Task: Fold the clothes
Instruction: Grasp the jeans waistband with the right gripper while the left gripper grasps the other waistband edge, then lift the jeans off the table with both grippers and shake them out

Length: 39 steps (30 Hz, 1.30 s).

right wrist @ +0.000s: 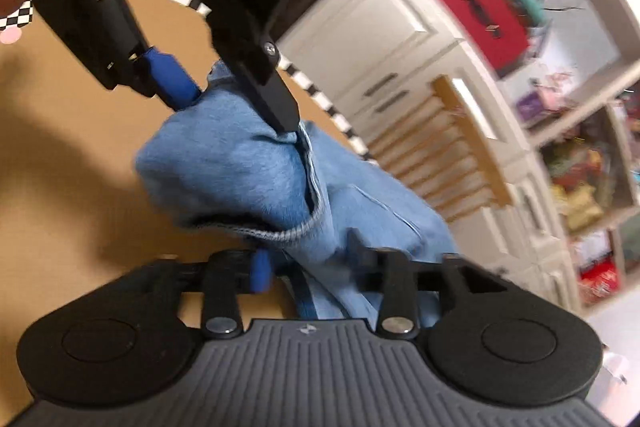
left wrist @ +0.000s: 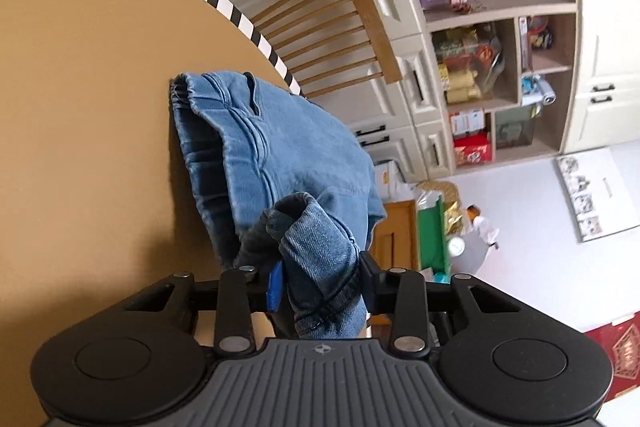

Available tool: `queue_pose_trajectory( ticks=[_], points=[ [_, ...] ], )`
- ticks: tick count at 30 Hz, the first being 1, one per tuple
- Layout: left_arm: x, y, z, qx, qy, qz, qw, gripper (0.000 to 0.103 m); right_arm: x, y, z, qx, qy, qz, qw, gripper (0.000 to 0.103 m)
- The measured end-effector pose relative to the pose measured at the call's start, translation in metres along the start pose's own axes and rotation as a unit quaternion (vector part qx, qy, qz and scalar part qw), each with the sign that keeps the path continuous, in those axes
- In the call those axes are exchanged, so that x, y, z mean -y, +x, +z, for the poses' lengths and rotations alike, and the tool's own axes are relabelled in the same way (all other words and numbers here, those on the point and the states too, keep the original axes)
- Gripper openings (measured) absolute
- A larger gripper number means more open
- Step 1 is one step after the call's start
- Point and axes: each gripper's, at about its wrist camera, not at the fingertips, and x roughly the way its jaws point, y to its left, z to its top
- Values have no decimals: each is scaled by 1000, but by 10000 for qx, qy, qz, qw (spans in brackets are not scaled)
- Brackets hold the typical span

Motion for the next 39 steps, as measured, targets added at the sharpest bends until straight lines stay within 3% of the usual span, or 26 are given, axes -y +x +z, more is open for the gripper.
queue_pose_trajectory(
  ticks=[1, 3, 5, 7, 8, 9, 10, 11, 13, 14, 17, 18, 20, 21, 25, 26, 29, 30, 33, 34, 35, 39],
  points=[
    [4, -3, -2, -36, -25, 43, 10000, 39, 4, -12, -11, 70, 802, 151, 9966, 54],
    [12, -13, -7, -147, -68, 128, 9998, 38, 11, -37, -34, 209, 2385, 449, 9699, 56],
    [21, -20, -14, -259, -38, 179, 9995, 38, 19, -62, -56, 343, 3903, 735, 9171, 67],
    [31, -22, -26, -432, 6, 108, 9990, 38, 26, -87, -79, 467, 5317, 1001, 8397, 72],
    [35, -23, -34, -531, 30, 104, 9985, 38, 30, -99, -90, 524, 5973, 1125, 7924, 72],
    [39, -24, -41, -626, 61, 104, 9980, 38, 30, -104, -109, 631, 6694, 1348, 7279, 72],
    [43, -25, -51, -684, 156, 130, 9974, 38, 26, -104, -132, 767, 7410, 1629, 6469, 71],
    [46, -26, -61, -741, 242, 163, 9968, 38, 19, -103, -150, 869, 7900, 1849, 5780, 66],
    [48, -29, -81, -836, 282, 314, 9956, 38, 0, -100, -177, 1026, 8555, 2199, 4574, 52],
    [48, -30, -91, -883, 297, 386, 9949, 38, -7, -101, -185, 1076, 8697, 2282, 4243, 51],
    [45, -34, -109, -949, 314, 506, 9937, 38, -24, -111, -196, 1193, 8867, 2277, 3842, 54],
    [44, -36, -114, -953, 287, 532, 9936, 38, -30, -113, -198, 1228, 8942, 2292, 3645, 60],
    [43, -38, -121, -970, 271, 573, 9933, 38, -43, -110, -201, 1265, 9092, 2325, 3215, 62],
    [42, -39, -124, -948, 251, 594, 9934, 38, -49, -109, -199, 1234, 9137, 2298, 3115, 62],
    [41, -44, -131, -953, 234, 721, 9926, 39, -58, -96, -175, 1266, 9167, 2292, 3018, 57],
    [40, -47, -130, -955, 251, 766, 9922, 41, -59, -93, -171, 1294, 9141, 2265, 3104, 45],
    [32, -64, -123, -1022, 155, 772, 9916, 45, -57, -98, -164, 1385, 9009, 2172, 3493, 32],
    [30, -69, -120, -1048, 178, 765, 9914, 46, -56, -100, -162, 1364, 8940, 2205, 3654, 28],
    [19, -85, -115, -1150, 153, 707, 9907, 64, -46, -112, -155, 1223, 8707, 2111, 4272, 22],
    [17, -90, -114, -1102, 183, 810, 9904, 70, -41, -117, -157, 1255, 8674, 2008, 4376, 22],
    [14, -94, -113, -1054, 201, 895, 9902, 75, -36, -122, -161, 1286, 8656, 1934, 4436, 21],
    [-13, -87, -109, -878, -134, 669, 9938, 80, -17, -144, -179, 1347, 8713, 2004, 4272, 21]
  ],
)
